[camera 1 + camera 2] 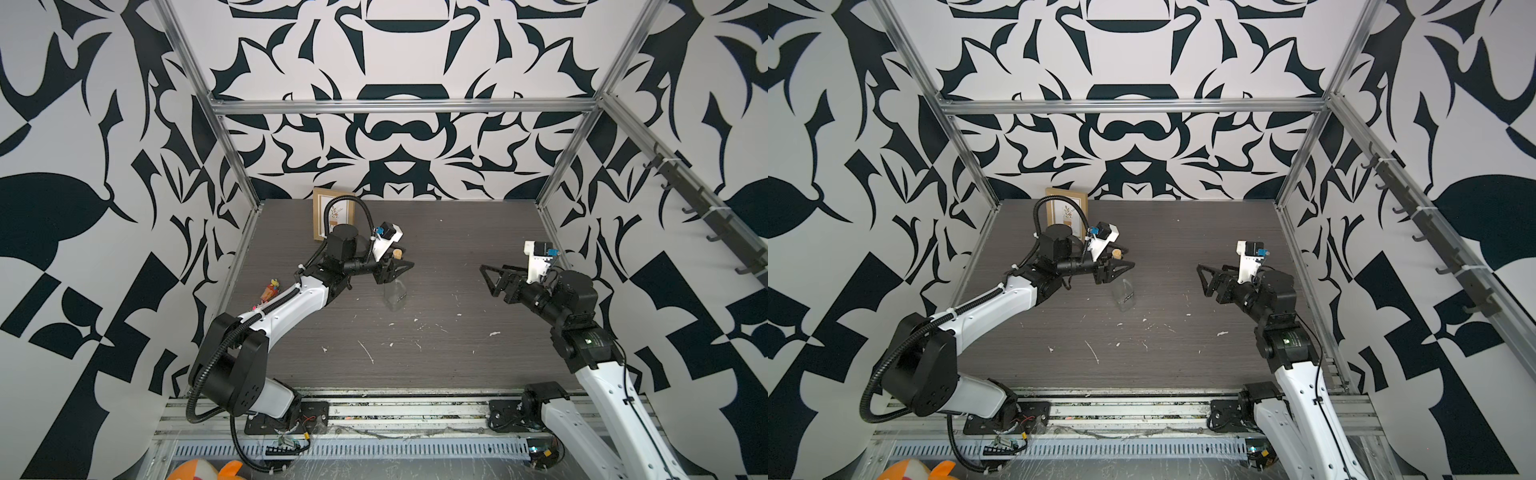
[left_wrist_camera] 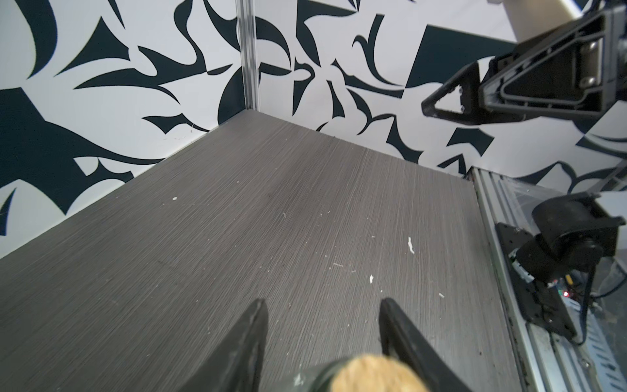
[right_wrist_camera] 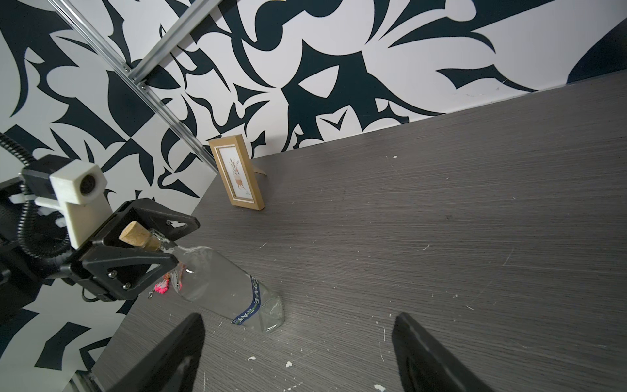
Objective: Remove the label from the bottle
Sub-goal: Hold the bottle at the center of the board.
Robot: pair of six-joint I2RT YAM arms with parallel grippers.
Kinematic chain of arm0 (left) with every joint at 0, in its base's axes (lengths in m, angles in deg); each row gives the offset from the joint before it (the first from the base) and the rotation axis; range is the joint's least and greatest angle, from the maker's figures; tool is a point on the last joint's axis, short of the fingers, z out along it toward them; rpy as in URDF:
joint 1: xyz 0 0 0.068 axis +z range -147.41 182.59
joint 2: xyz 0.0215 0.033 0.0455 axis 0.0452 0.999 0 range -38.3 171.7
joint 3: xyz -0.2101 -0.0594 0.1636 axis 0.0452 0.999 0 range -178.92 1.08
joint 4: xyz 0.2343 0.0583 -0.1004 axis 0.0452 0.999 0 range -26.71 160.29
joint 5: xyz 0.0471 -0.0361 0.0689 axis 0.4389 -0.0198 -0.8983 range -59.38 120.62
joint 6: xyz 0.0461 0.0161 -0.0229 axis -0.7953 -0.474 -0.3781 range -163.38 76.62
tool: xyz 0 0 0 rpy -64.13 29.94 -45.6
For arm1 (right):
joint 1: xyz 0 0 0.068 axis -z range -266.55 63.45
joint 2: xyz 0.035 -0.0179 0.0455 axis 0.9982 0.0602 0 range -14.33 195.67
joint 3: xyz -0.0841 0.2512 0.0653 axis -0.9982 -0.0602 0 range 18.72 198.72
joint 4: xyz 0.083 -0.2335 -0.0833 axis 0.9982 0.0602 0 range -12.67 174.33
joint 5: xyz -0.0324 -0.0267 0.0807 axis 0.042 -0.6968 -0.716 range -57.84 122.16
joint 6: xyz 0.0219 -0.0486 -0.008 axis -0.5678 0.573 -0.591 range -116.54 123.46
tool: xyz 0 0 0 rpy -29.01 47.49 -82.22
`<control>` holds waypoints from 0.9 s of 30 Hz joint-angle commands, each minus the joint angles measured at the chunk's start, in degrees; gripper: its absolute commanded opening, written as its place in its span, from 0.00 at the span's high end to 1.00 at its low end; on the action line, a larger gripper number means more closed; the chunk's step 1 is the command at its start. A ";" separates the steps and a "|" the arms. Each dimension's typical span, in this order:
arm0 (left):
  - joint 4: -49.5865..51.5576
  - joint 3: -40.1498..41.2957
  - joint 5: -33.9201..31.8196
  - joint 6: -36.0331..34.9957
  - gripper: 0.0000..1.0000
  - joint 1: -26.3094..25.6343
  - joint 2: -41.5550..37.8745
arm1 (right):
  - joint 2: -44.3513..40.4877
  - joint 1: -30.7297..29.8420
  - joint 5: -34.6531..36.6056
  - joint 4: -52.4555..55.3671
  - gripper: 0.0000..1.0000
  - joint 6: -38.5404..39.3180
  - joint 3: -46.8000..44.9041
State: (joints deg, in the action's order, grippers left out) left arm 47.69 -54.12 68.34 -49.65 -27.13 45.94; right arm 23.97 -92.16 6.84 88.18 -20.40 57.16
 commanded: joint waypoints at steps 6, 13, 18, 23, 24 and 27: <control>0.22 -0.17 -2.78 0.15 0.62 -1.00 -1.05 | -0.17 -0.02 -0.53 0.40 0.11 1.32 2.35; 0.95 0.39 -6.23 0.19 0.75 -2.12 -1.97 | 0.37 -0.05 -0.15 0.15 0.11 1.26 2.52; 0.97 0.11 -12.75 -0.61 0.84 -3.51 -2.23 | 1.40 -0.04 -1.11 0.13 0.15 1.66 2.61; 4.60 -1.87 -23.30 -4.48 0.88 -6.92 -2.10 | 3.93 -0.35 -4.87 0.40 0.16 2.08 2.05; 5.32 -2.33 -25.66 -4.85 0.89 -7.57 -1.97 | 4.21 -0.69 -4.91 0.40 0.15 2.54 1.63; 6.30 -3.04 -30.56 -3.38 0.90 -8.35 -1.21 | 4.23 -2.60 -4.18 -0.88 0.12 6.17 -0.19</control>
State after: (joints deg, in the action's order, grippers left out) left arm 50.64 -55.57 46.15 -52.31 -34.93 44.65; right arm 28.58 -93.23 3.93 89.86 -17.97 57.27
